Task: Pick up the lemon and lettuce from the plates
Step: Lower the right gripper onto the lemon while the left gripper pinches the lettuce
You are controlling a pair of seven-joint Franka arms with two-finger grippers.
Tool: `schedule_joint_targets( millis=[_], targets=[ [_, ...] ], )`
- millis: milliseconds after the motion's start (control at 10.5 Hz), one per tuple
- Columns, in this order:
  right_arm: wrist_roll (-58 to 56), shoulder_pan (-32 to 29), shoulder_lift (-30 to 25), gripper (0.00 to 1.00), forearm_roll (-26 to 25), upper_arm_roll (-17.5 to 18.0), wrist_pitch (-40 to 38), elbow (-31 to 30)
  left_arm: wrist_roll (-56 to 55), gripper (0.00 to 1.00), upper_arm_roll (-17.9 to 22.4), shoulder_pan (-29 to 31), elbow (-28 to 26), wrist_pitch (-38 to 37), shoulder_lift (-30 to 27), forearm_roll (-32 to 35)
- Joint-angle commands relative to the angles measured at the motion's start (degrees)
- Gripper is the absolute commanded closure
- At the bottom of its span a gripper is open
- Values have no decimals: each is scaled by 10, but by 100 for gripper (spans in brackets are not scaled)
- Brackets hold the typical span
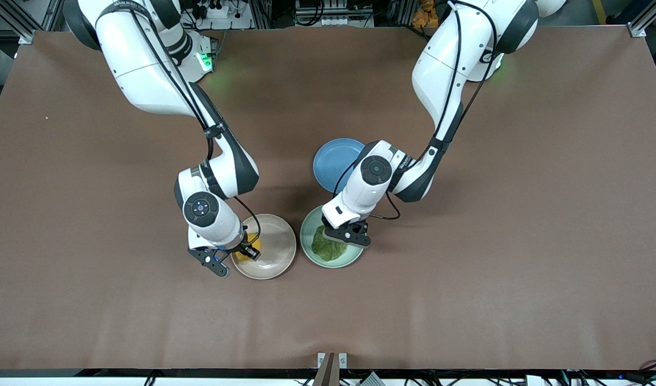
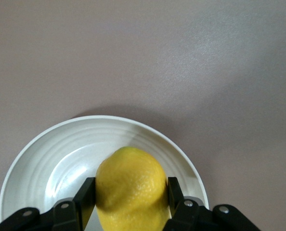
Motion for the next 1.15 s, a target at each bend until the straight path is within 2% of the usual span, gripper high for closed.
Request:
schedule_joint_targets(
  millis=[0,95,191,477,859,1050],
  targets=[
    [2,0,4,100,-3,-1,3,6,-13,90,10,-10,9,6,6,-4],
    [0,-4,0,100,0,-1,1,8,-13,97,10,-9,9,6,6,-4],
    [-1,-9,-3,100,1,0,-1,8,-14,100,10,-10,9,6,5,-4],
    [-23,-25,-27,100,4,5,-42,11,-14,100,10,-9,8,6,3,-5],
    [-100,-69,-67,100,35,17,-96,13,-14,100,10,-5,8,-13,-3,-6],
    [-131,-83,-84,100,35,16,-111,13,-12,100,11,-1,11,-69,-14,-4]
  ],
)
